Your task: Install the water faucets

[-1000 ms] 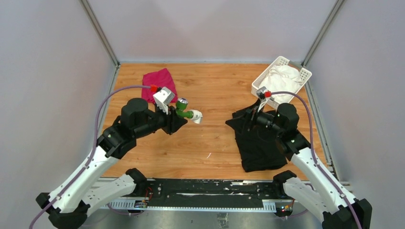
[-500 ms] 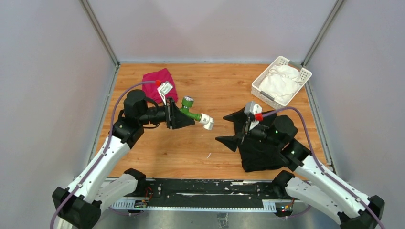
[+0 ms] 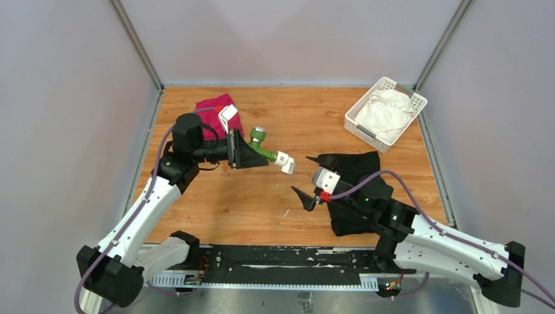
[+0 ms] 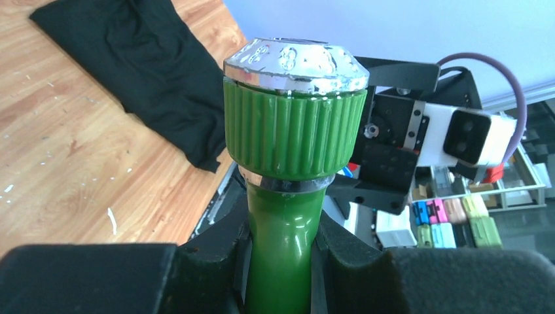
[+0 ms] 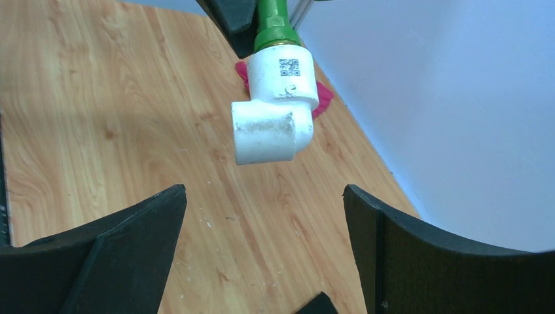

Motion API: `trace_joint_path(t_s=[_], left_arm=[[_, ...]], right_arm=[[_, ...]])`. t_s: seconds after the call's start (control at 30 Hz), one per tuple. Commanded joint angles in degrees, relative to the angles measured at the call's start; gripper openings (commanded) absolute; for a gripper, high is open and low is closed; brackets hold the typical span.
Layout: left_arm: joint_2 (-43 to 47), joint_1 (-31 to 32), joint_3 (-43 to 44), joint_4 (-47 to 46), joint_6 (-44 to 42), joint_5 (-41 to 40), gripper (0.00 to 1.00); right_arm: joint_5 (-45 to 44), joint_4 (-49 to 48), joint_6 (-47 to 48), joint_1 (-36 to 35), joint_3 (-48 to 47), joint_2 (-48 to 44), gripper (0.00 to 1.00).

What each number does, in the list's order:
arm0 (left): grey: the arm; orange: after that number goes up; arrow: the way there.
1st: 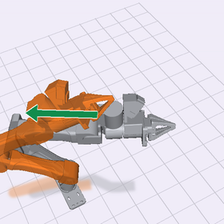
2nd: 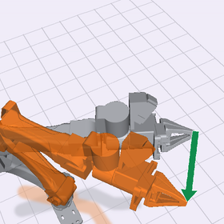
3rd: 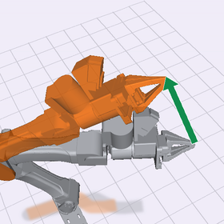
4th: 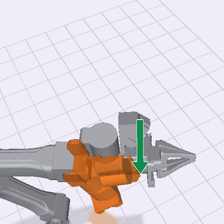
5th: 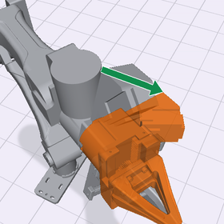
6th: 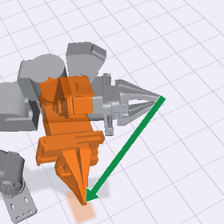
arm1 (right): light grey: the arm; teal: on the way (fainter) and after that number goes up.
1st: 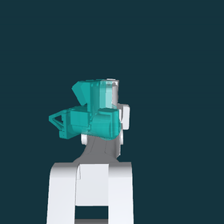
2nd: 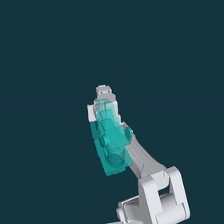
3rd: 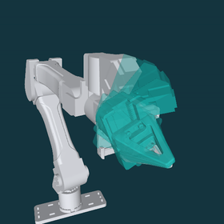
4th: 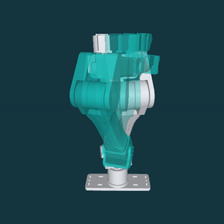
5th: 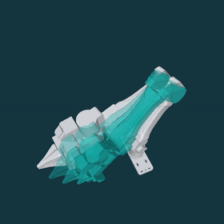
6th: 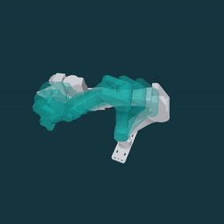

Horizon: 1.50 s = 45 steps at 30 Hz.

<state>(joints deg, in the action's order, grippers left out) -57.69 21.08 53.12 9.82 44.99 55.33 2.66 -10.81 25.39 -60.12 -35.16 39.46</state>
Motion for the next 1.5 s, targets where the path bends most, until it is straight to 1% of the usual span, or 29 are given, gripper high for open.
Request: trace_joint_path(t_s=[0.0,0.1,0.13,0.17,0.2,0.3,0.4,0.53,0.73,0.87,1.0,1.13,1.27,1.33,1.47], left_arm=[[-0.4,-0.9,1.8,-0.8,2.6,4.0,0.0],[-1.5,-1.4,2.3,0.6,3.8,5.2,0.0],[-2.4,-1.6,2.7,1.7,4.0,5.6,0.0],[-2.8,-1.6,2.8,2.7,4.3,5.9,0.0],[-3.6,-1.7,2.9,3.5,4.9,6.4,0.0],[-4.9,-1.8,2.0,3.2,7.5,7.8,0.0],[-5.2,-1.9,1.4,2.7,8.9,9.0,0.0],[-5.2,-2.5,1.4,3.0,10.1,9.9,0.0],[-5.6,-4.4,0.5,5.7,8.6,12.3,0.0],[-5.8,-5.0,-0.5,6.6,7.8,14.0,0.0],[-6.0,-5.1,-0.2,6.9,7.4,14.3,0.0],[-6.4,-5.1,-0.2,6.8,7.3,14.5,0.0],[-6.5,-5.1,-0.3,6.9,7.2,14.6,0.0],[-6.4,-5.1,-0.5,6.9,7.2,14.5,0.0],[-6.4,-5.2,-0.6,7.0,7.1,14.5,0.0]], right_arm=[[-11.0,-4.6,12.5,-5.8,0.7,2.1,0.95],[-18.3,-8.2,21.5,-10.2,1.9,4.5,0.96],[-21.0,-9.9,26.0,-11.7,3.0,5.4,0.96],[-23.5,-12.3,28.2,-13.4,3.7,6.4,0.96],[-25.7,-16.1,32.9,-15.3,5.1,7.6,0.96],[-31.8,-26.5,42.4,-18.5,8.3,11.1,0.96],[-34.0,-37.0,50.8,-20.1,10.9,14.8,0.96],[-34.3,-46.4,59.2,-20.5,12.9,19.0,0.97],[-34.4,-49.1,63.5,-20.5,12.3,22.1,0.96],[-34.0,-48.3,65.6,-20.5,11.2,23.1,0.96],[-33.2,-48.0,68.1,-20.5,9.9,24.0,0.95],[-31.6,-48.5,71.0,-20.5,8.8,25.3,0.91],[-31.4,-54.3,75.2,-20.5,9.0,28.6,0.87],[-31.4,-56.7,76.3,-20.5,8.9,30.0,0.82],[-31.2,-56.5,75.5,-20.4,8.5,30.6,0.64]])
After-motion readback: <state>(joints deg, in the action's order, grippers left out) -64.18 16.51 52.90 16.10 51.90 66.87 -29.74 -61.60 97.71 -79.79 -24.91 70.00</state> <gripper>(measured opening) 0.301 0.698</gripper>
